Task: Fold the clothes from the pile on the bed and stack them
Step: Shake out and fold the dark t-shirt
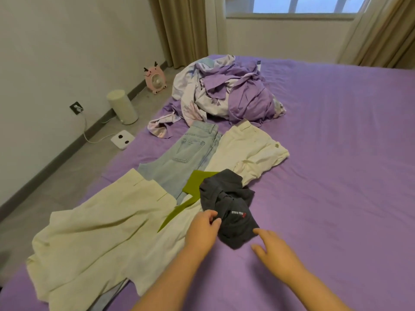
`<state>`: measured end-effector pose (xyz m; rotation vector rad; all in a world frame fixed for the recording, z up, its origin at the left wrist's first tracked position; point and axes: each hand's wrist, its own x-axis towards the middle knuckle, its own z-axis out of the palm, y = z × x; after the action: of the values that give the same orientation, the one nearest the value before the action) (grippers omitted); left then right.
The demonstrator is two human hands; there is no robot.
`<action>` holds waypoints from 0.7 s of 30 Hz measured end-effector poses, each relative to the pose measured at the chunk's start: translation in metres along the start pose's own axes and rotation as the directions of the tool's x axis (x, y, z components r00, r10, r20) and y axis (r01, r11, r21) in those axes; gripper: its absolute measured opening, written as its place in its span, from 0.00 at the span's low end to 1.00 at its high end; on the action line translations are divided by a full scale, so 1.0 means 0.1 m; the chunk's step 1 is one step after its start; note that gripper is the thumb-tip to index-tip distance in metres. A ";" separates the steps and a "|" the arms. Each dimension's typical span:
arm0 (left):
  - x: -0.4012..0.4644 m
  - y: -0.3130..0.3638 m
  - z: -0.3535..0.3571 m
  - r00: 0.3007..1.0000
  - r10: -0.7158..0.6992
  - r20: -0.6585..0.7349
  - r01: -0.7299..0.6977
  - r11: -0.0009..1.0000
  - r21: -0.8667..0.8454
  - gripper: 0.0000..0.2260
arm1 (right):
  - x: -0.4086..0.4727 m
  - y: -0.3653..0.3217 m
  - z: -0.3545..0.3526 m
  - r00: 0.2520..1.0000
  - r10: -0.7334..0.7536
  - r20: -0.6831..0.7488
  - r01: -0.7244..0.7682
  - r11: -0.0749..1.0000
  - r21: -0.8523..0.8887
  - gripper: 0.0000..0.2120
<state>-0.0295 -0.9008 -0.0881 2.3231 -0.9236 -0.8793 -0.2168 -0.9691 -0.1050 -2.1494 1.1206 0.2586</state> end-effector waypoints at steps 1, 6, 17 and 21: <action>0.11 -0.02 -0.01 1.000 0.003 -0.026 -0.004 1.000 -0.025 0.15 | 0.11 -0.06 -0.02 1.000 0.001 -0.006 -0.001 1.000 0.007 0.24; 0.45 -0.08 0.08 0.991 -0.111 -0.075 0.094 0.974 -0.204 0.21 | 0.62 -0.32 -0.11 0.997 -0.019 -0.070 0.021 1.000 0.018 0.25; 0.48 -0.07 0.15 0.929 -0.331 0.163 0.330 0.548 -0.769 0.11 | 0.94 -0.54 -0.05 1.000 -0.004 -0.009 0.005 0.994 0.109 0.41; 0.38 0.11 -0.06 0.984 -0.169 0.058 0.148 0.588 -0.795 0.06 | 0.73 -0.57 -0.28 0.997 -0.048 -0.066 0.066 0.951 0.301 0.39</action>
<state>-0.0086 -0.9347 -0.0914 1.6034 -0.1862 -1.0526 -0.1313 -1.0129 -0.0905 -1.9212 1.0529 -0.0051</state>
